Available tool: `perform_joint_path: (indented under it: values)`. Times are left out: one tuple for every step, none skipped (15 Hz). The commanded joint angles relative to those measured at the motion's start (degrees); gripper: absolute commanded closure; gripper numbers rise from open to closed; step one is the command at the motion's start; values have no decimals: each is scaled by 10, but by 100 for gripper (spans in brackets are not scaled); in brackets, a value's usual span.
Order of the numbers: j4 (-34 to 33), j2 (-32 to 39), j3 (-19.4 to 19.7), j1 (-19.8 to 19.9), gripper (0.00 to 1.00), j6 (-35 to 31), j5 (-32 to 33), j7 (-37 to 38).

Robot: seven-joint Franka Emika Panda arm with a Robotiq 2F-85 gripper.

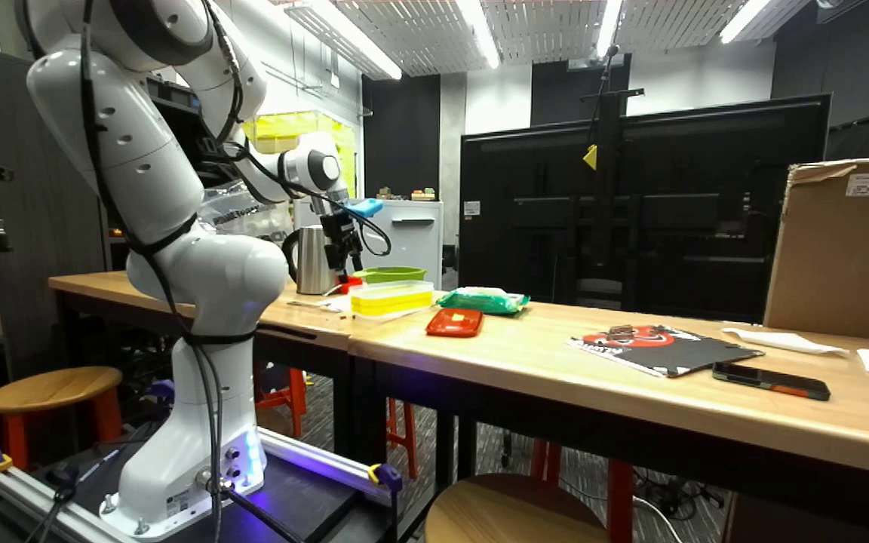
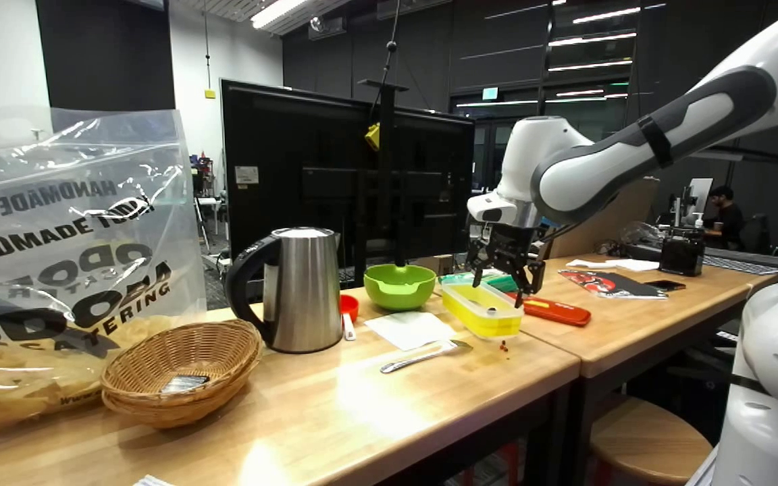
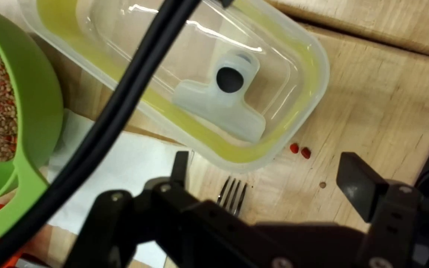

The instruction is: Put the fork in a vertical line

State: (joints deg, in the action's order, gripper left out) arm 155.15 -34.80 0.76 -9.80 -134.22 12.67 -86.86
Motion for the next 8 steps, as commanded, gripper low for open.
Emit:
perform_joint_path:
  values:
    - [-1,10,2,-15,0,-19,-17,18]
    - [4,11,3,-16,0,-26,-23,27]
    - [6,12,3,-18,0,-29,-30,33]
    - [7,15,5,-21,0,-34,-39,39]
    - [8,18,6,-24,0,-37,-47,43]
    - [11,22,5,-27,0,-43,-54,48]
    - [12,28,6,-32,0,-46,-62,48]
    - [15,32,5,-35,0,-48,-67,52]
